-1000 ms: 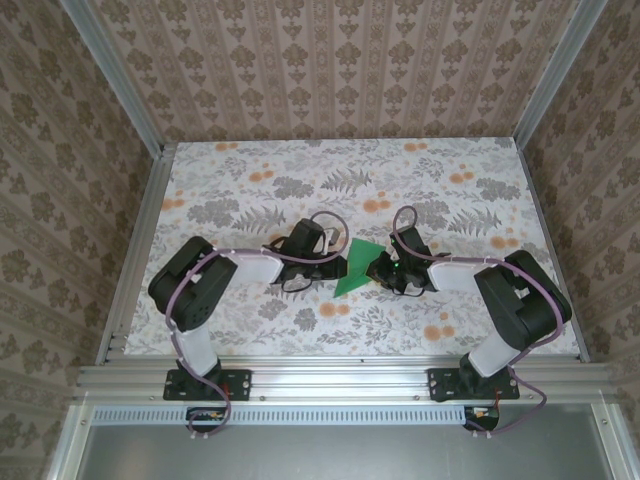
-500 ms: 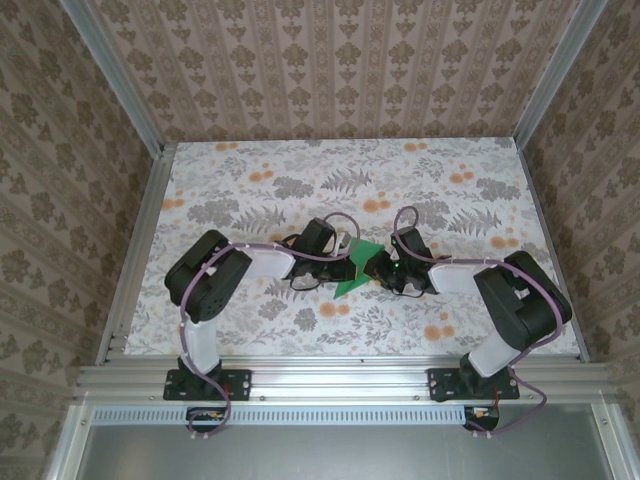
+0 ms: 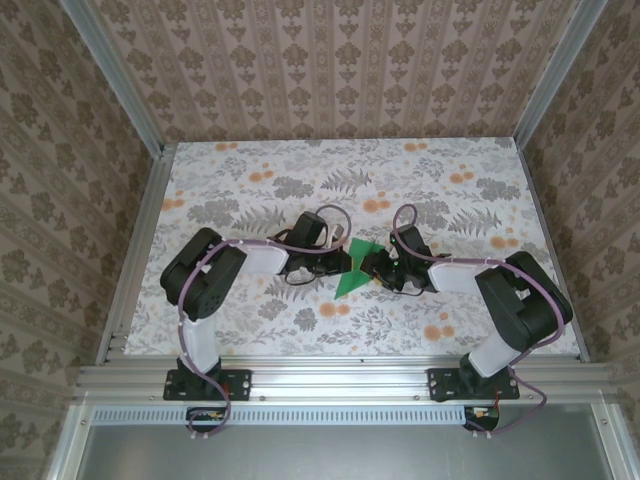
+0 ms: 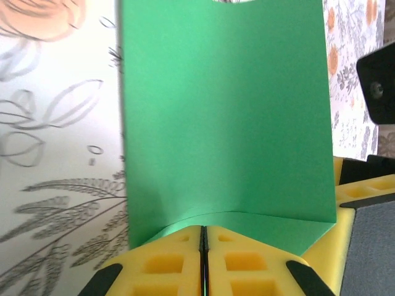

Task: Fold a paper plane with a square sheet of paper (pick it up from the middle)
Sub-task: Fourth fold the wing at the center of the table.

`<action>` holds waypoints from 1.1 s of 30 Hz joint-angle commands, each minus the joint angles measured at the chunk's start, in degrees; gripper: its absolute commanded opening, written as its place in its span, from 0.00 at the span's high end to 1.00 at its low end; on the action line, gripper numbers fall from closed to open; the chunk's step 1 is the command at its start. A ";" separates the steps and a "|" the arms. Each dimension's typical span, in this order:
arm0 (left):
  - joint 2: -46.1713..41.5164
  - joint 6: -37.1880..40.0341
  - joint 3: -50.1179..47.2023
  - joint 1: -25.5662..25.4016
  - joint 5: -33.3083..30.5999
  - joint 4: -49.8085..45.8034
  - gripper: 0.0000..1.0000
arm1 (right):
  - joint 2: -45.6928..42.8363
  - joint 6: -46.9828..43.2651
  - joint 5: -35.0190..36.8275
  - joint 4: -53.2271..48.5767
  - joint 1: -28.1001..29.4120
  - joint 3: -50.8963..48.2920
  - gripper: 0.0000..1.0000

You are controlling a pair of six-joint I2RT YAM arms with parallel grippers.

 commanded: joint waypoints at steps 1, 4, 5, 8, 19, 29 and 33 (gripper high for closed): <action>-2.51 -0.49 -1.34 0.87 -0.81 -1.30 0.90 | 1.04 -1.96 5.02 -10.05 -0.34 -0.37 0.57; -2.42 -0.28 -2.11 1.07 -2.32 -2.56 0.90 | 1.67 -2.21 5.21 -10.79 -0.38 0.07 0.55; -2.28 -0.30 -2.21 1.10 -2.30 -2.84 0.90 | 1.80 -2.17 5.16 -10.94 -0.36 0.20 0.55; -1.08 -0.15 -1.86 0.89 -1.64 -2.94 0.90 | 2.31 -2.34 5.31 -11.36 -0.38 0.46 0.53; 0.75 1.15 0.78 0.17 -2.03 -7.08 0.91 | 4.57 -3.97 8.80 -17.87 0.73 3.70 0.41; -2.58 -0.13 -0.63 0.84 -5.33 -6.74 0.91 | 7.97 -3.58 14.18 -25.81 2.34 7.97 0.37; -5.46 -1.13 -3.47 1.11 -6.62 -4.38 0.90 | 9.62 -2.04 15.38 -27.69 2.65 9.35 0.35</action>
